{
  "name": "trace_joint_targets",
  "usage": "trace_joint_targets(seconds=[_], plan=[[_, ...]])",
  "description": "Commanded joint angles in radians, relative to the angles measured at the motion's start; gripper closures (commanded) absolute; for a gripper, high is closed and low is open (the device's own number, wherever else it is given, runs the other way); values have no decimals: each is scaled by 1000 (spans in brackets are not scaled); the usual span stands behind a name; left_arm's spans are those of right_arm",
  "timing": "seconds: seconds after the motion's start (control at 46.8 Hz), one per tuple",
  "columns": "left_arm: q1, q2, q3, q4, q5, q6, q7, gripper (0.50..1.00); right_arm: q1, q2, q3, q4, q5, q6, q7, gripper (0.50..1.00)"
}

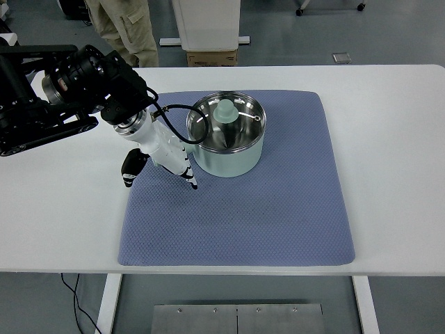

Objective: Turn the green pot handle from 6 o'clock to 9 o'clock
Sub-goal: 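Keep sweeping the handle with the left hand toward the arm's side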

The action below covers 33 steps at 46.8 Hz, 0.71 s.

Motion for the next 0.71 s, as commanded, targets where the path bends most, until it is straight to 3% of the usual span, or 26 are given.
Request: trace_joint_targets(seconds=[0.0, 0.684], plan=[[-3, -2, 10, 4, 12, 2, 1, 500, 0, 0, 0, 0, 0, 0, 0, 500], [-23, -5, 88, 73, 121, 65, -13, 500, 0, 0, 0, 0, 0, 0, 0, 500]])
